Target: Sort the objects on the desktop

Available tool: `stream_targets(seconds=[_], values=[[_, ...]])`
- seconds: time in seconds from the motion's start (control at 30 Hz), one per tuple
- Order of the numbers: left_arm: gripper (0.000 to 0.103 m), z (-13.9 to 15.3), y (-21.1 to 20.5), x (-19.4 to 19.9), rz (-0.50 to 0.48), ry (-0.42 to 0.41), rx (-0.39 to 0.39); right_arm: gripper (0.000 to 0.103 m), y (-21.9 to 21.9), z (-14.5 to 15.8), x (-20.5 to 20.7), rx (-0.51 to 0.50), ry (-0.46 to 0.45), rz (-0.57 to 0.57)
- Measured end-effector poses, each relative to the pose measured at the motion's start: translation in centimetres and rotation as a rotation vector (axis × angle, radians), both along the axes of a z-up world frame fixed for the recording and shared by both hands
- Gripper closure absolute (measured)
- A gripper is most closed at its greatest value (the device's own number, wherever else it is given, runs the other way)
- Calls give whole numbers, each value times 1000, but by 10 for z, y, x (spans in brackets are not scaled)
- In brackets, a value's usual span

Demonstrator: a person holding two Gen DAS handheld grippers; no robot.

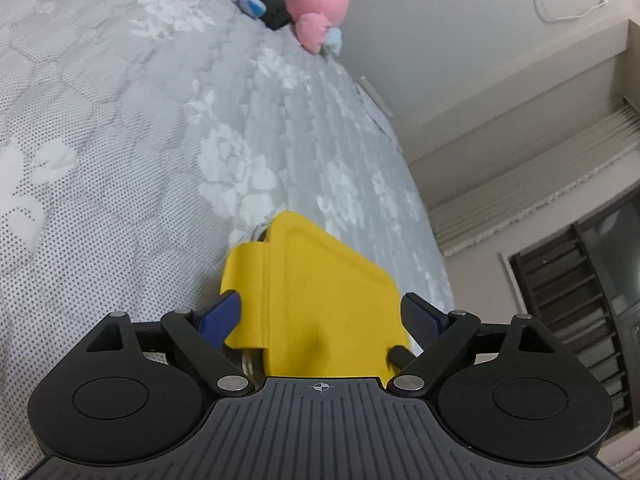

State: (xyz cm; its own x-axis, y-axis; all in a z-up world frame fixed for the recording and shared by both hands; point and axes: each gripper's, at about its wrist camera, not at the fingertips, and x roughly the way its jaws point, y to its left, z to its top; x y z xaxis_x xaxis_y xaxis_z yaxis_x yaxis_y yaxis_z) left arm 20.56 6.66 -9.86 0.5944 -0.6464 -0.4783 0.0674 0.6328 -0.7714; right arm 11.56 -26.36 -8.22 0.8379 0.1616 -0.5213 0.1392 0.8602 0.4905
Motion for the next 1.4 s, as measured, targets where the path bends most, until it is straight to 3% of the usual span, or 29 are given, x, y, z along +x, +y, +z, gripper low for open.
stream_targets(seconds=[0.2, 0.33, 0.5, 0.63, 0.8, 1.0, 1.13, 1.2, 1.27, 1.4], values=[[13, 5, 11, -3, 17, 7, -56, 57, -5, -8, 4, 116, 33, -7], [12, 7, 14, -4, 54, 20, 31, 58, -18, -12, 5, 178, 48, -22], [12, -8, 13, 3, 40, 88, -11, 57, -52, -17, 11, 225, 32, -106], [12, -8, 9, 6, 22, 80, -10, 54, -50, -20, 24, 240, 50, -73], [12, -10, 6, 9, 7, 76, -4, 78, -46, -23, 39, 258, 79, -20], [11, -6, -5, 10, -36, 47, 29, 78, -39, -19, 30, 172, 66, -29], [12, 4, -4, 5, -11, 16, 111, 78, -34, -16, 23, 110, 56, -39], [12, 15, 10, -1, 46, -15, 81, 78, -31, -12, 19, 78, 38, -44], [11, 25, 20, -6, 41, -64, -22, 78, -27, -5, 18, 69, -7, -19], [11, 26, 2, -4, -93, -84, -85, 78, -8, -7, 23, 114, -15, 126]])
